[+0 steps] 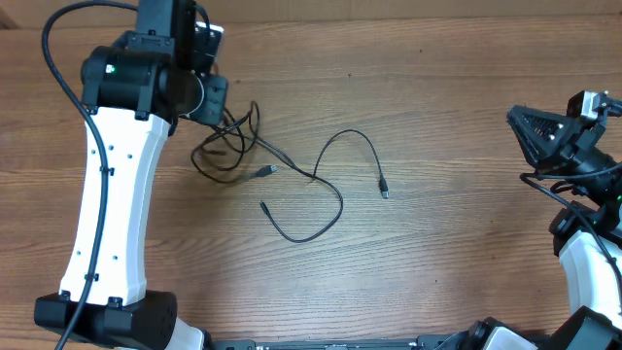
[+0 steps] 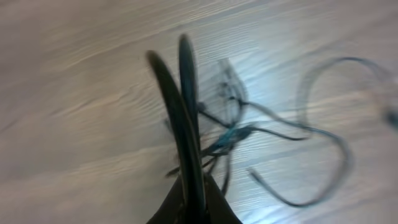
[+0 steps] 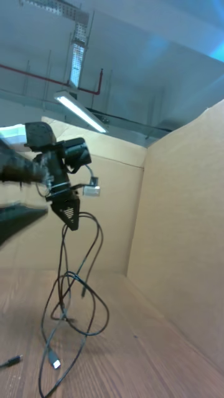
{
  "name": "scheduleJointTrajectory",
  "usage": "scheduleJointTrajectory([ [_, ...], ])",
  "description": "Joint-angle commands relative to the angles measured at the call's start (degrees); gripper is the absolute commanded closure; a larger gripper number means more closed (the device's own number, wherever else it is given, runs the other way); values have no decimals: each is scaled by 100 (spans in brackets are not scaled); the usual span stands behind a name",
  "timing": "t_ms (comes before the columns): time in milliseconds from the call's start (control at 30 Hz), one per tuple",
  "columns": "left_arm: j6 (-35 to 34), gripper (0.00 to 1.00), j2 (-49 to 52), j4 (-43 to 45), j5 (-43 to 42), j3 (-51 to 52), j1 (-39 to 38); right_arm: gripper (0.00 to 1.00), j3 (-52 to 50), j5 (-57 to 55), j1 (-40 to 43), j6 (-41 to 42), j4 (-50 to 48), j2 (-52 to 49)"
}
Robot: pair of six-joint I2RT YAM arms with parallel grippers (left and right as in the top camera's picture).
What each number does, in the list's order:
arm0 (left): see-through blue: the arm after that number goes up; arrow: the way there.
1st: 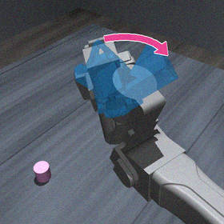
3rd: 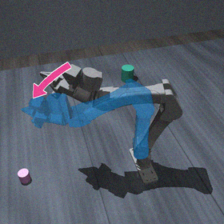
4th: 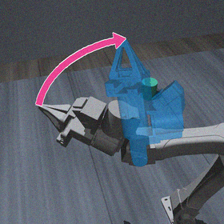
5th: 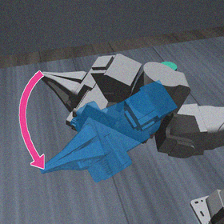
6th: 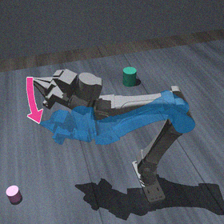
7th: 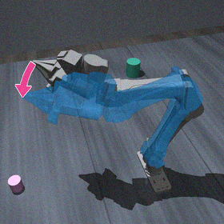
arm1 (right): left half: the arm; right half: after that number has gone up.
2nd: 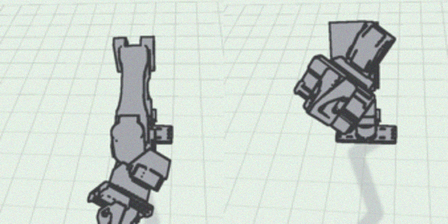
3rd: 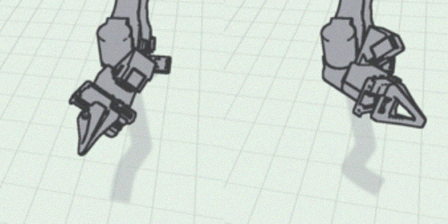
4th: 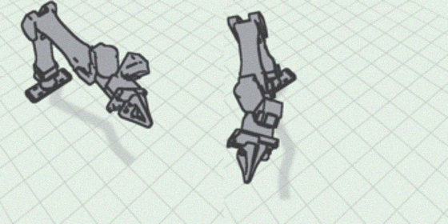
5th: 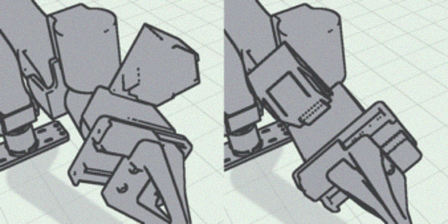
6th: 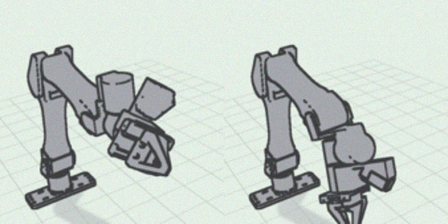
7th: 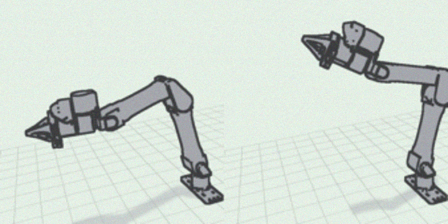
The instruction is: Untangle cables
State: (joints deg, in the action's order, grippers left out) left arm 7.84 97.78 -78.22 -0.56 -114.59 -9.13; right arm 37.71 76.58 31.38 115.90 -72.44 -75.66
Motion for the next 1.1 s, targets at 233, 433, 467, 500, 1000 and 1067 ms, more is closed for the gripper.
scheduleJointTrajectory([
  [233,1449,96,4,560,-2909,-63,-730,12,61,579,-293,76,42,96],
  [433,1416,96,4,1078,-3014,-63,-1217,0,61,61,-1110,-201,1637,96],
  [467,1307,96,4,1196,-3012,-63,-1272,0,61,-173,-1290,-391,2107,96],
  [500,1220,96,4,1268,-3016,-63,-1294,0,61,-326,-1397,-520,2369,96],
  [1000,970,96,4,1386,-2907,-63,-1305,4,61,-2892,-3077,-3661,6022,94],
  [1067,970,96,4,1405,-3034,-63,-1305,9,61,-3178,-3307,-3622,6015,94],
])
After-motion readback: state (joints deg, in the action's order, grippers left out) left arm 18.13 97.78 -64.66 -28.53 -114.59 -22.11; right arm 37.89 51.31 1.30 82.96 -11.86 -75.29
